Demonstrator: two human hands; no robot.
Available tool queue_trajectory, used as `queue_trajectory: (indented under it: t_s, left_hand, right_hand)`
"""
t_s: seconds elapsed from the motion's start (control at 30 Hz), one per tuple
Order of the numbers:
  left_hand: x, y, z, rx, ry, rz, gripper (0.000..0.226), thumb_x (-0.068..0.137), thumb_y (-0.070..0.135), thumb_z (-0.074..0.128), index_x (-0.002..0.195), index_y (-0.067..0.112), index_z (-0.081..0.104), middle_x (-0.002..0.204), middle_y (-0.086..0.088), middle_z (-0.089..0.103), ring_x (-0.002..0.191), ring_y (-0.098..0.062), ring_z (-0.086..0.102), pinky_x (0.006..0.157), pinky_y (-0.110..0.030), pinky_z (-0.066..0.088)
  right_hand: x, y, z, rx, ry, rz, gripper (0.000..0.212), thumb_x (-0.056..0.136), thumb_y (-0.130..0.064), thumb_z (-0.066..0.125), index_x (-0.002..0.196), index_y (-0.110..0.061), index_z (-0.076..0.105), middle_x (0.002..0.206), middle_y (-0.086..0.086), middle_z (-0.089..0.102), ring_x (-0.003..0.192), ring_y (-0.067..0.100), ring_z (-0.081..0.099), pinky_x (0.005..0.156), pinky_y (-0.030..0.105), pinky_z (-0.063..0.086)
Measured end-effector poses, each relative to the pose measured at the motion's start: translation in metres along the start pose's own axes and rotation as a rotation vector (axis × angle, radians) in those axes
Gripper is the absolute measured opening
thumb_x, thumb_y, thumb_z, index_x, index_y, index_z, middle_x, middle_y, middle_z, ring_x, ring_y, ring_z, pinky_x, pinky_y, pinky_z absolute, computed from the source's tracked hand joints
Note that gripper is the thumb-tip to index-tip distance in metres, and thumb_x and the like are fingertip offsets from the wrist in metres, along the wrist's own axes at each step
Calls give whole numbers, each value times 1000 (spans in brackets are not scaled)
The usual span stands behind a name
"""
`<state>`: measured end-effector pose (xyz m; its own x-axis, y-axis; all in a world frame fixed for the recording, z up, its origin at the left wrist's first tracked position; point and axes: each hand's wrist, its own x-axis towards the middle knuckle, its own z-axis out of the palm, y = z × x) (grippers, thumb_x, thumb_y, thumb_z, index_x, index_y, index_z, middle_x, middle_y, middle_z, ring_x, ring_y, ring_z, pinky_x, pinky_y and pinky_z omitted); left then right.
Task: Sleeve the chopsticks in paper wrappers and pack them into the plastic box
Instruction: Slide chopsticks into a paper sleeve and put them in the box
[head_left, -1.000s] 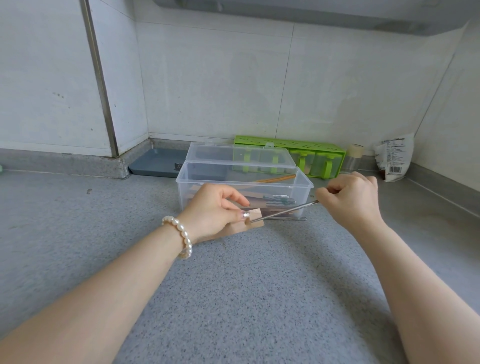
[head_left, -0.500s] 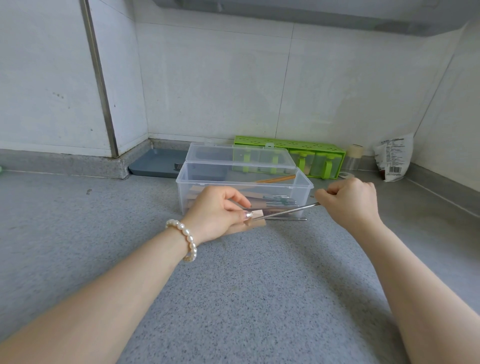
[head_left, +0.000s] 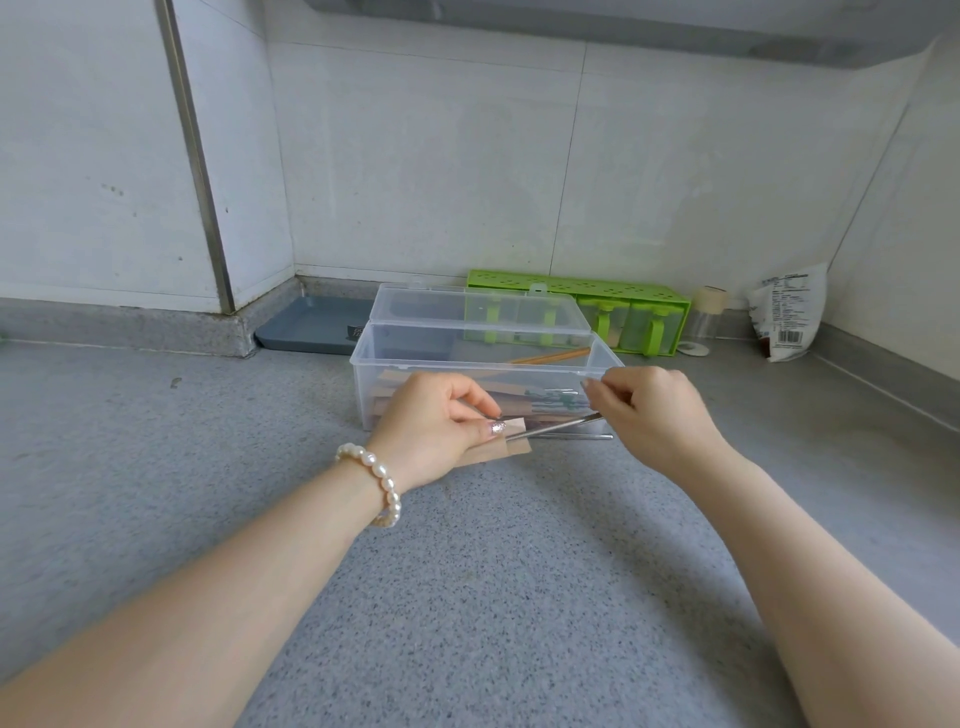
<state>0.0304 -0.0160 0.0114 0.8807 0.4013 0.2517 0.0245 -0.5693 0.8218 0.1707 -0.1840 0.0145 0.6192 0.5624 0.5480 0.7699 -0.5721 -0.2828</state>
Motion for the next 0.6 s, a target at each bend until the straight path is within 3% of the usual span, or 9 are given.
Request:
queue_trajectory:
  t_s: [0.1, 0.2, 0.33, 0.43, 0.5, 0.6]
  left_hand:
    - [0, 0, 0, 18, 16, 2, 14, 79, 12, 71, 77, 23, 64, 77, 15, 68, 69, 5, 62, 65, -11, 45]
    - [1, -1, -1, 51, 18, 2, 13, 79, 12, 71, 78, 23, 64, 76, 16, 68, 71, 5, 63, 68, -14, 46]
    - [1, -1, -2, 91, -3, -19, 11, 80, 15, 71, 78, 23, 64, 77, 17, 68, 72, 3, 63, 63, -13, 43]
    - [1, -1, -3, 147, -12, -21, 10, 81, 17, 71, 79, 25, 64, 76, 17, 69, 71, 4, 61, 61, -14, 41]
    - [0, 0, -4, 201, -47, -12, 9, 81, 19, 70, 79, 26, 65, 77, 15, 70, 72, 4, 62, 64, -15, 45]
    - [-1, 3, -5, 257, -190, -22, 5, 80, 17, 71, 83, 20, 68, 80, 9, 72, 78, 1, 66, 75, -15, 48]
  right_hand:
    - [-4, -8, 1, 132, -67, -73, 37, 97, -29, 45, 76, -2, 60, 55, 4, 50, 55, 21, 43, 52, 32, 30]
    - [-5, -12, -1, 222, -79, -150, 33, 98, -26, 42, 95, -1, 64, 80, 10, 63, 77, 26, 54, 69, 33, 38]
    - [-6, -13, -2, 261, -144, -146, 32, 99, -26, 39, 103, -5, 63, 94, 12, 64, 88, 26, 55, 80, 36, 43]
    - [-6, -12, -2, 274, -192, -103, 28, 98, -25, 42, 102, -7, 63, 86, 6, 64, 80, 15, 56, 73, 27, 44]
    - [-5, -10, -2, 284, -230, -51, 17, 96, -20, 48, 100, -17, 64, 67, -5, 55, 60, 1, 49, 57, 13, 37]
    - [-4, -7, -2, 269, -295, -5, 18, 89, -12, 54, 99, -23, 63, 60, -7, 51, 50, 1, 44, 51, 12, 33]
